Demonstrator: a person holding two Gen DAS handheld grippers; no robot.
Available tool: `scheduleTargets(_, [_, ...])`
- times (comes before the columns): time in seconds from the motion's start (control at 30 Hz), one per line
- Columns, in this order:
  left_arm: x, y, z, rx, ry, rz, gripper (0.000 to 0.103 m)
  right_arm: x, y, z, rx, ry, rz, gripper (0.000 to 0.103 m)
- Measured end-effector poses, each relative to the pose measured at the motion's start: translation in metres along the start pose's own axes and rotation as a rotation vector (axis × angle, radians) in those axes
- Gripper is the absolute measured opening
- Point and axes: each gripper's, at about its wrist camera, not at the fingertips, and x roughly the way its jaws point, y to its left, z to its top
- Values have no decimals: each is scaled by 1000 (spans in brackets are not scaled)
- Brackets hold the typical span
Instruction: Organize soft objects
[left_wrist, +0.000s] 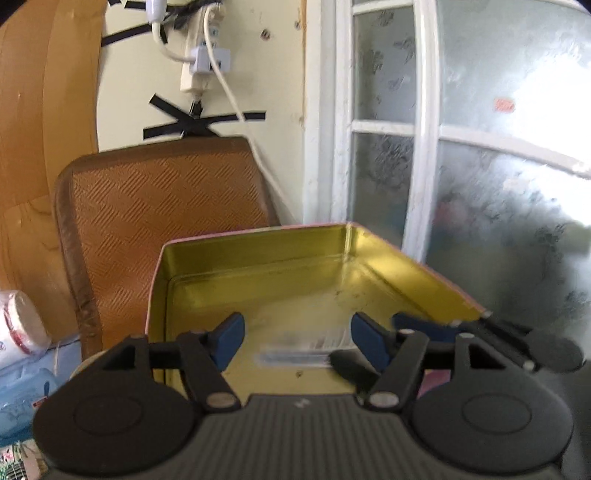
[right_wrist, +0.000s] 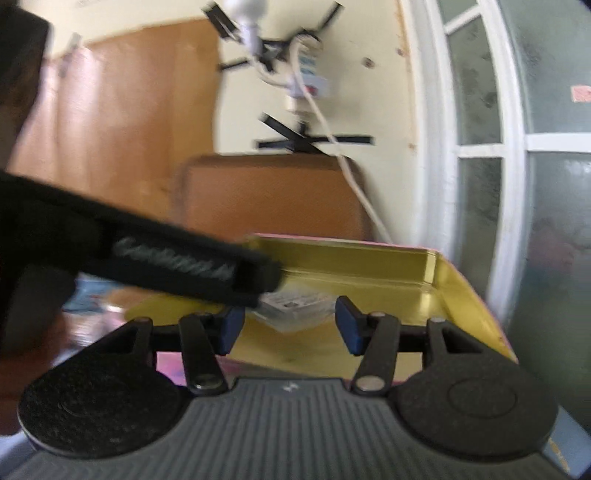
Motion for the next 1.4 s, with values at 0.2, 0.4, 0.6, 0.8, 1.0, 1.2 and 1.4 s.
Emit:
scheduleTargets(0.2, [-34,14,-16,-9,-42,12,66,-7,-12,-9,80,4,-7,57])
scheduleTargets(0.4, [-102,41,-47,-29,-103,55,67,-21,2,-8,110,-14,50,50])
scheduleTargets(0.6, [-161,93,-105,-110,-61,175,68,-32,41,2,70,-28,171,42])
scheduleTargets(0.8, [-195,148,-151,-258,12,343,68,-23,98,-8,36,87,345,42])
scheduleTargets(1.0, [-204,173,-171,-291,39,458,69,-12,147,-24,1,200,454,42])
scheduleTargets(1.2, [-214,197,-184,-431,9,448,70,15,157,-8,98,260,527,44])
scheduleTargets(1.4, [-211,197,-183,-417,3,448,70,64,160,1,317,379,580,56])
